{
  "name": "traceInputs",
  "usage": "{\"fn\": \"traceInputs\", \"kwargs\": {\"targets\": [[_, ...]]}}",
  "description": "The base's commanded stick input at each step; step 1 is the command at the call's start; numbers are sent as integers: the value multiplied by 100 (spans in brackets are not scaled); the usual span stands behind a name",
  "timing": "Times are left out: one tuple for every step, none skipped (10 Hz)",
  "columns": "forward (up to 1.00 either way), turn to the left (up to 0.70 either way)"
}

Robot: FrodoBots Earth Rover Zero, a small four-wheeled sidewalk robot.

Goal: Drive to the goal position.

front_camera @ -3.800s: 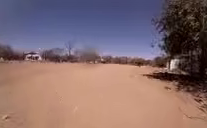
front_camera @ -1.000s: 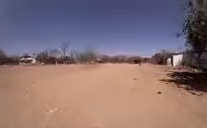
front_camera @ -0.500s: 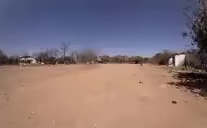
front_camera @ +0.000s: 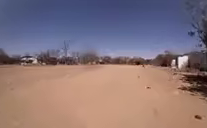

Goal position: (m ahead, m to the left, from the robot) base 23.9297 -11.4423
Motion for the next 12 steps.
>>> {"fn": "traceInputs", "kwargs": {"targets": [[100,0],[100,0],[100,0],[100,0],[100,-8],[100,-17],[100,-27],[100,-27],[100,-27],[100,-27],[100,-27],[100,-27]]}}
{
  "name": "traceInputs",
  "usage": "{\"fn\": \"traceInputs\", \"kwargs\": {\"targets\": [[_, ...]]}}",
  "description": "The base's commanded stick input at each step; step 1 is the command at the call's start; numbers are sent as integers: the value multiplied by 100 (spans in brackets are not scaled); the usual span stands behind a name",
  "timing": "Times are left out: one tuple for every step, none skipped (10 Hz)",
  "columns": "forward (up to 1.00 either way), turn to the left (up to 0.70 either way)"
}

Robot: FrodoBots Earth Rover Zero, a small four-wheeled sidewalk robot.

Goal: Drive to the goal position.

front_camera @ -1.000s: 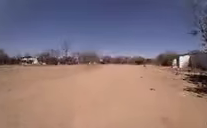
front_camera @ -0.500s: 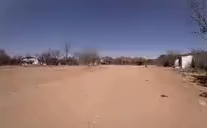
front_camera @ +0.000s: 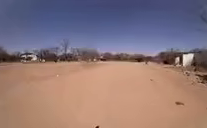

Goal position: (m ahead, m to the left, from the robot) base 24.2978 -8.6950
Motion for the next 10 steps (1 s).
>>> {"fn": "traceInputs", "kwargs": {"targets": [[100,-27],[100,-27],[100,-27],[100,-27],[100,-27],[100,-27],[100,0],[100,0],[100,0],[100,0]]}}
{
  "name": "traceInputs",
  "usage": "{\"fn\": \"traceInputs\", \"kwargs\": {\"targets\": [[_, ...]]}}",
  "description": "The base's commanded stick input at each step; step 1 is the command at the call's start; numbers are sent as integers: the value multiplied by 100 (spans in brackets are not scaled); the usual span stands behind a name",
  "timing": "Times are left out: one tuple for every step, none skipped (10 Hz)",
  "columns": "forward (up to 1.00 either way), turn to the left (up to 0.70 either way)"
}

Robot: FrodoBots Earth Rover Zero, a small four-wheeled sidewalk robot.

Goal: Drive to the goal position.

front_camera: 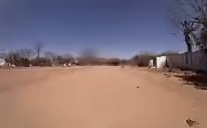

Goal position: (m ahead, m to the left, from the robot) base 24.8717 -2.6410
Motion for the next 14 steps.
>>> {"fn": "traceInputs", "kwargs": {"targets": [[100,0],[100,0],[100,0],[100,0],[100,0],[100,0],[100,0],[100,0],[100,0],[100,0],[100,0],[100,0],[100,0],[100,0]]}}
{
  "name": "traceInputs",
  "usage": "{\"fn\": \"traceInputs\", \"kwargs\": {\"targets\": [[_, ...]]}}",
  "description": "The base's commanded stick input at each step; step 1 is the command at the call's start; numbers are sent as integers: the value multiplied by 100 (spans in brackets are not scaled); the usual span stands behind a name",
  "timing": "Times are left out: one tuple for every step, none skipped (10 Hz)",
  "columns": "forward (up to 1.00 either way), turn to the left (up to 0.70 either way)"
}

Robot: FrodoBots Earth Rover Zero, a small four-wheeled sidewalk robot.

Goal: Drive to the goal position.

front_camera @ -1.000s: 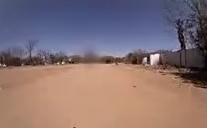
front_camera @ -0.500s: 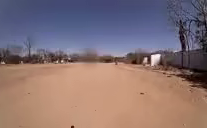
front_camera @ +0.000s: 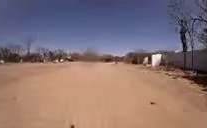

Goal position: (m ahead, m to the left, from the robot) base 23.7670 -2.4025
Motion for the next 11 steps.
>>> {"fn": "traceInputs", "kwargs": {"targets": [[100,0],[100,0],[100,0],[100,0],[100,0],[100,0],[100,0],[100,0],[100,0],[100,0],[100,0]]}}
